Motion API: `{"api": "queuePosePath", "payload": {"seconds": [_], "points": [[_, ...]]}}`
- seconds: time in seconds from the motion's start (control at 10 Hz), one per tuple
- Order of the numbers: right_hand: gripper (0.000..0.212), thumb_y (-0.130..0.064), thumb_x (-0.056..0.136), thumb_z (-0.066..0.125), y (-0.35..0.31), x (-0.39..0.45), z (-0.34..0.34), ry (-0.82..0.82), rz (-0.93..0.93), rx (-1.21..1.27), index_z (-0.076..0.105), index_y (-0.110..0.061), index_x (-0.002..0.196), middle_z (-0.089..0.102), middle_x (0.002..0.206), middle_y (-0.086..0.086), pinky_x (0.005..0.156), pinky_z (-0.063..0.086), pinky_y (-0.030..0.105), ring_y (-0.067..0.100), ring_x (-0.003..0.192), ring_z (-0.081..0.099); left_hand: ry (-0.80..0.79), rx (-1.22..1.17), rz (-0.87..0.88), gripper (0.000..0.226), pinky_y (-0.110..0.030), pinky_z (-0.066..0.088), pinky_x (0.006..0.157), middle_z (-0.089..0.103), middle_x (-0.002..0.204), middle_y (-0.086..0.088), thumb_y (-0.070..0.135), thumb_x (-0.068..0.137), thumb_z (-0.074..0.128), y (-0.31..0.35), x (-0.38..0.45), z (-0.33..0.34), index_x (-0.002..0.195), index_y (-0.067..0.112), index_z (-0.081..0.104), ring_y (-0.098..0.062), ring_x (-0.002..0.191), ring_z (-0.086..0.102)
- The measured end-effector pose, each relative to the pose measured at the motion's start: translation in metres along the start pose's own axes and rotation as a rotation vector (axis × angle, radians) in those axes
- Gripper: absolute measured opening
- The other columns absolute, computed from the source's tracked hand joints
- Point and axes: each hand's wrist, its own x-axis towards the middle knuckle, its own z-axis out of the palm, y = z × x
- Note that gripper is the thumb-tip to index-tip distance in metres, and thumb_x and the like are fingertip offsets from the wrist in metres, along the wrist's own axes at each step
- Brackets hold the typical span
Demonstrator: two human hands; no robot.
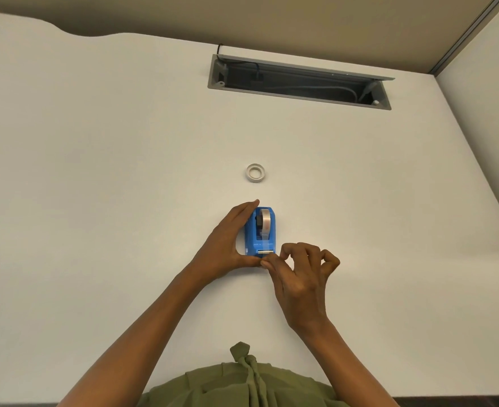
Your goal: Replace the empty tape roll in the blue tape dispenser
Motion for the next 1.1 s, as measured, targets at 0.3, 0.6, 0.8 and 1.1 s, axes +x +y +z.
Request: {"api": "queuePosePath", "payload": {"seconds": [0.3,0.6,0.8,1.1], "points": [[0.008,-0.023,0.080,0.069,0.000,-0.006,0.001,0.045,-0.019,-0.047,0.076,-0.020,0.083,0.044,0.099,0.000,0.075,0.023,0.038,0.021,0.093,0.044,-0.033,0.011,0.012,0.106,-0.002,0.021,0.098,0.025,0.142,0.020,0.045,0.060,0.082,-0.002,0.000,-0.002,0.141,0.043,0.013,0.003,0.127,0.028],[0.020,-0.016,0.065,0.083,0.006,-0.021,0.009,-0.049,-0.018,-0.036,0.075,-0.018,0.083,0.047,0.102,0.001,0.077,0.024,0.038,0.020,0.093,0.047,-0.072,0.045,0.007,0.110,0.001,0.018,0.097,0.018,0.142,0.027,0.042,0.061,0.082,-0.004,-0.001,-0.005,0.138,0.051,0.004,0.009,0.129,0.023],[0.006,-0.023,0.080,0.068,0.020,-0.022,0.005,-0.044,0.080,0.065,0.072,-0.018,0.079,0.049,0.099,0.000,0.077,0.025,0.032,0.020,0.087,0.047,-0.087,0.030,0.000,0.113,0.000,0.018,0.101,0.013,0.148,0.033,0.041,0.060,0.083,-0.006,0.000,-0.005,0.141,0.049,0.004,0.012,0.133,0.019],[0.022,-0.043,0.075,0.069,0.051,0.012,-0.005,-0.055,0.314,0.414,0.076,-0.022,0.079,0.060,0.088,0.001,0.067,0.039,0.020,0.001,0.076,0.045,-0.237,0.176,-0.088,0.118,-0.013,0.010,0.104,-0.012,0.137,0.041,0.046,0.062,0.080,-0.005,0.005,-0.020,0.122,0.069,-0.020,0.014,0.128,0.004]]}}
